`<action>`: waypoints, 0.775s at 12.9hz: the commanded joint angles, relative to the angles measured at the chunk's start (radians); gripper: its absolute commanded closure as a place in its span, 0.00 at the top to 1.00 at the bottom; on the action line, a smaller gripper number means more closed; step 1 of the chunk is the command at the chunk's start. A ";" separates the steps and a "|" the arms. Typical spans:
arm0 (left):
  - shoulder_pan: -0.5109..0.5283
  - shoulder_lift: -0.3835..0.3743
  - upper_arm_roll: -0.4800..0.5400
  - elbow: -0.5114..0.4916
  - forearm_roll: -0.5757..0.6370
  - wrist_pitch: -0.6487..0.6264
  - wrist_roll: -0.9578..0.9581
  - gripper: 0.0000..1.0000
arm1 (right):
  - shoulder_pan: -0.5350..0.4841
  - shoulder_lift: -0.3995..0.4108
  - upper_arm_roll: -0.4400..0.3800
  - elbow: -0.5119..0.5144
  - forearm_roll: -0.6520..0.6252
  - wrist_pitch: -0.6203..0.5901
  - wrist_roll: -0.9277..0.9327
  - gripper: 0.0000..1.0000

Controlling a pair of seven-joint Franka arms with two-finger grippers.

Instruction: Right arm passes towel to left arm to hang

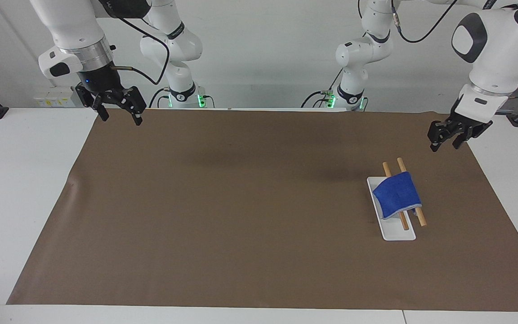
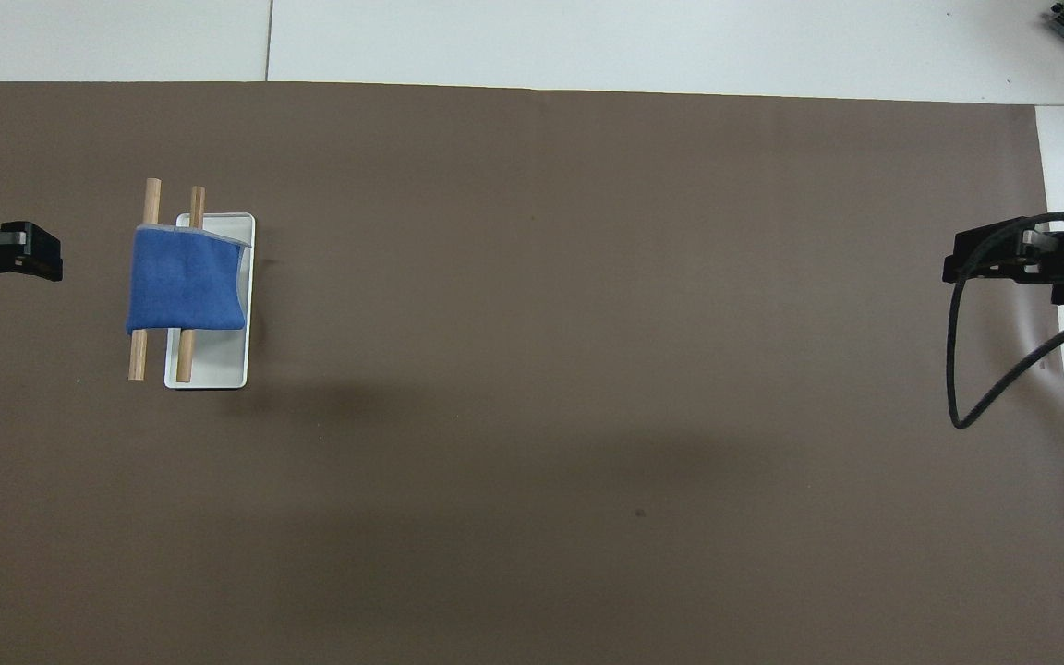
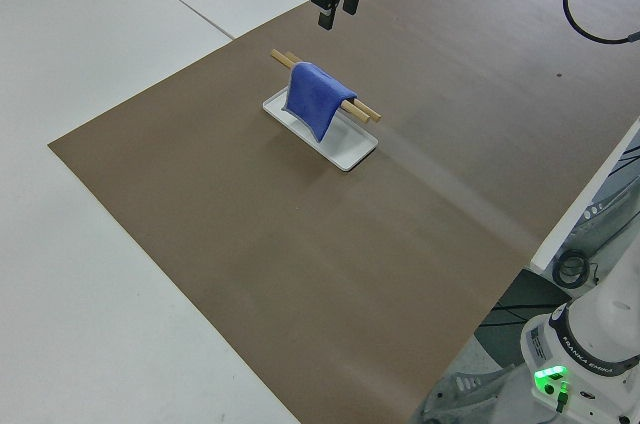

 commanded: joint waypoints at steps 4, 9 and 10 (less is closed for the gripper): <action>-0.134 -0.027 0.005 -0.002 0.017 -0.055 0.012 0.65 | -0.002 -0.020 -0.018 -0.017 0.008 -0.034 -0.030 1.00; -0.094 -0.033 0.020 -0.019 -0.036 -0.051 0.004 0.63 | -0.001 -0.025 -0.018 -0.024 0.006 -0.055 -0.050 1.00; -0.071 -0.037 0.019 -0.038 -0.056 -0.043 0.006 0.63 | -0.001 -0.025 -0.020 -0.024 0.006 -0.057 -0.048 1.00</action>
